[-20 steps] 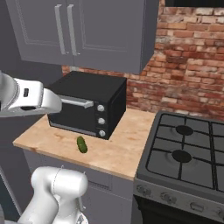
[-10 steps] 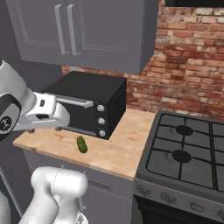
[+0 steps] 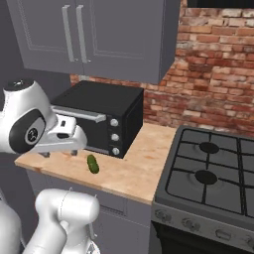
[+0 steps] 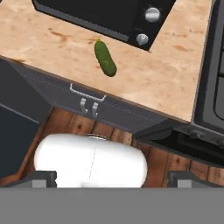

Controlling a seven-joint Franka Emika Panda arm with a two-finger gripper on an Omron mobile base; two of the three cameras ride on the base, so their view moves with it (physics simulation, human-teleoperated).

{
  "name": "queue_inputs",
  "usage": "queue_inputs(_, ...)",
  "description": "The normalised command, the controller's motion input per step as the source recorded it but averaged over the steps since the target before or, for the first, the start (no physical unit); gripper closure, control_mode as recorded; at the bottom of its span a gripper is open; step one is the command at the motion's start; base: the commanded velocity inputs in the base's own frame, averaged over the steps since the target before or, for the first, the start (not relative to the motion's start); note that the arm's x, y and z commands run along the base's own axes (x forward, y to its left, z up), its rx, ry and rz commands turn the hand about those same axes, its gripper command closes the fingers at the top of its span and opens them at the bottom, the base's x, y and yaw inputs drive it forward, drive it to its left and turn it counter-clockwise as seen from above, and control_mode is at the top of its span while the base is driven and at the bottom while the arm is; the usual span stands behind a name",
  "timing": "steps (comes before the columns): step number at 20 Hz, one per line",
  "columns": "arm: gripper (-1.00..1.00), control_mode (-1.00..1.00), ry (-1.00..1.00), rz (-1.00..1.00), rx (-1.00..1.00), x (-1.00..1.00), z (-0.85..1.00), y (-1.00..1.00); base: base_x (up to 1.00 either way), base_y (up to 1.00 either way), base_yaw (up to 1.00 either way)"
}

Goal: Place the beer on the top shelf of the fridge to keep it out of children's reach, and place the cucumber and orange on lower shelves for easy access.

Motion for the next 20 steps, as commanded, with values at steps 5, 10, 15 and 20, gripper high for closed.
queue_inputs(5, -1.0, -1.0, 0.03, 0.0, 0.02, 0.44, -0.55, 0.04, 0.0, 0.0, 0.0)
queue_inputs(10, -1.0, -1.0, 0.01, 0.0, 0.05, 0.51, -0.57, 0.04, 0.0, 0.0, 0.0)
queue_inputs(15, -1.0, -1.0, 0.0, 0.0, 0.05, 0.52, -0.42, 0.08, 0.0, 0.0, 0.0)
queue_inputs(20, -1.0, -1.0, 0.0, 0.0, 0.02, 0.48, -0.4, 0.08, 0.0, 0.0, 0.0)
